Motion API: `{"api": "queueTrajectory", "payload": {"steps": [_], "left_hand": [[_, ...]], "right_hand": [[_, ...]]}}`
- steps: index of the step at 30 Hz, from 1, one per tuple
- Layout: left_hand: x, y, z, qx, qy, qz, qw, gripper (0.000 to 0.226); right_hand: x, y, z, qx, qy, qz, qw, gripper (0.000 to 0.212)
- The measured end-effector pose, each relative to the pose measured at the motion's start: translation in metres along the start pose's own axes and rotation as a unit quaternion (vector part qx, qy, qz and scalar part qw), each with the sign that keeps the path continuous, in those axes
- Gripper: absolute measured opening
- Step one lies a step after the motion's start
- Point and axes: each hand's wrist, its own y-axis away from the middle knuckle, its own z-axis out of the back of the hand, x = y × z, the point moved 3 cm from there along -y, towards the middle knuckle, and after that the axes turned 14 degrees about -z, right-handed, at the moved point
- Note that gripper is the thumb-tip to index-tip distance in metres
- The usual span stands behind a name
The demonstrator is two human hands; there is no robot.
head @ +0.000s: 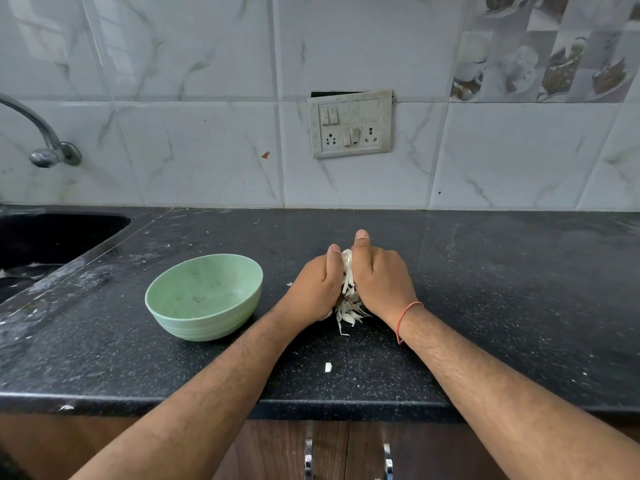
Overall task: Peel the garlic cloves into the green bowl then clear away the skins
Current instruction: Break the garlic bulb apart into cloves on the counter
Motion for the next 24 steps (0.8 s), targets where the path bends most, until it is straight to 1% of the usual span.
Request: {"api": "queueTrajectory", "payload": {"steps": [4, 7, 10, 14, 17, 19, 22, 24], "left_hand": [[0.000, 0.001, -0.002, -0.018, -0.043, 0.008, 0.999, 0.055], [0.000, 0.001, -0.002, -0.027, -0.082, 0.008, 0.996, 0.058], [0.002, 0.001, -0.001, -0.027, -0.068, 0.000, 0.997, 0.057], [0.005, 0.000, 0.001, -0.027, -0.078, -0.004, 0.997, 0.056], [0.008, 0.000, 0.006, -0.048, -0.082, -0.004, 0.995, 0.055], [0.011, 0.000, 0.008, -0.049, -0.086, -0.002, 0.995, 0.056], [0.018, 0.005, 0.005, 0.002, -0.114, 0.010, 0.993, 0.058], [0.023, 0.008, 0.002, 0.041, -0.145, 0.006, 0.989, 0.057]], "right_hand": [[-0.001, -0.001, -0.001, 0.002, -0.003, -0.011, 1.000, 0.070], [-0.005, 0.000, -0.001, 0.007, 0.017, 0.003, 1.000, 0.067], [-0.007, 0.001, -0.003, 0.014, 0.029, 0.011, 0.999, 0.067], [-0.007, -0.002, -0.002, 0.039, -0.009, -0.005, 0.999, 0.055], [-0.010, -0.005, 0.005, 0.030, -0.057, -0.053, 0.997, 0.060], [-0.012, -0.006, 0.008, 0.022, -0.096, -0.096, 0.990, 0.061], [-0.021, -0.011, 0.005, 0.020, -0.150, -0.163, 0.975, 0.063], [-0.027, -0.014, 0.001, 0.038, -0.195, -0.196, 0.960, 0.069]]}}
